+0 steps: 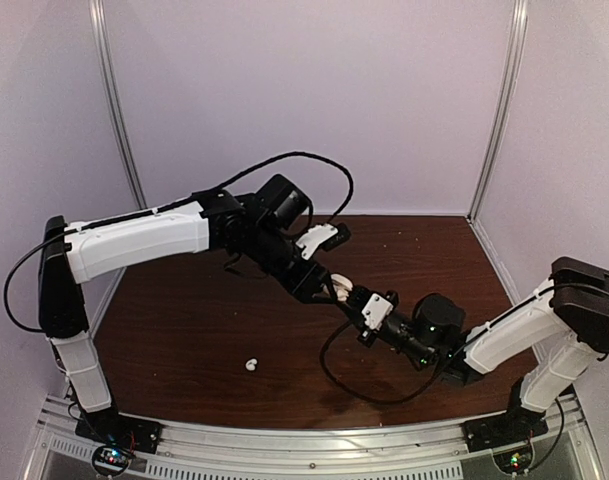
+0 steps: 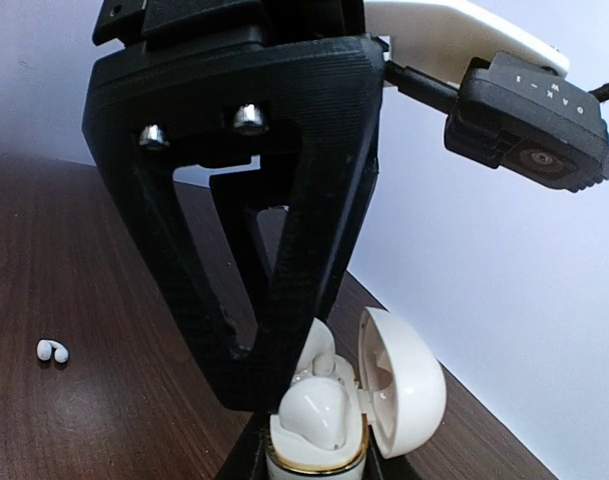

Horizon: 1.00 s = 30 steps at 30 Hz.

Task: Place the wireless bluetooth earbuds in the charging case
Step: Insert the left earbud into the left side groove of the charging case, then adjust the left earbud in the left side groove of the charging case.

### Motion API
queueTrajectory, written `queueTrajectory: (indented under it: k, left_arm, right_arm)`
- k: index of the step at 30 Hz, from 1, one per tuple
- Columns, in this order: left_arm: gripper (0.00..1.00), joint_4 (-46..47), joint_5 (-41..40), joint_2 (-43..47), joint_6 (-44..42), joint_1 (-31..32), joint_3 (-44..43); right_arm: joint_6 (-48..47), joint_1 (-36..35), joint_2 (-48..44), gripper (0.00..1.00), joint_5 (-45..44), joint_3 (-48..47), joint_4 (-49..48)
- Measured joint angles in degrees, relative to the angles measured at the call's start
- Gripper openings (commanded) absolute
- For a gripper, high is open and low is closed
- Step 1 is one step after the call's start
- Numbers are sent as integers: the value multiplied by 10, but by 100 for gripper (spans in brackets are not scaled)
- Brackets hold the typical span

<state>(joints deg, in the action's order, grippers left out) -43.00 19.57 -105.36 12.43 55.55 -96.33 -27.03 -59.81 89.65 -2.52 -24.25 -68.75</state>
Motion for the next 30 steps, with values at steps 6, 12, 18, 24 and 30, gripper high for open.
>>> queueTrajectory:
  k: [6,12,18,24,30]
  left_arm:
    - [54,-6,-1,9,-2,0,0]
    - [55,-5,-13,38,-8,0,0]
    - [66,15,-35,90,-23,0,14]
    - [97,90,-69,163,-35,0,81]
    - [98,248,-100,294,-43,0,263]
  right_arm:
    - [4,0,11,0,1,-9,-7]
    - [10,1,14,0,9,-9,-9]
    - [32,8,14,0,31,-9,-9]
    - [61,18,-7,0,78,-6,-2]
    - [108,33,-70,0,155,3,16]
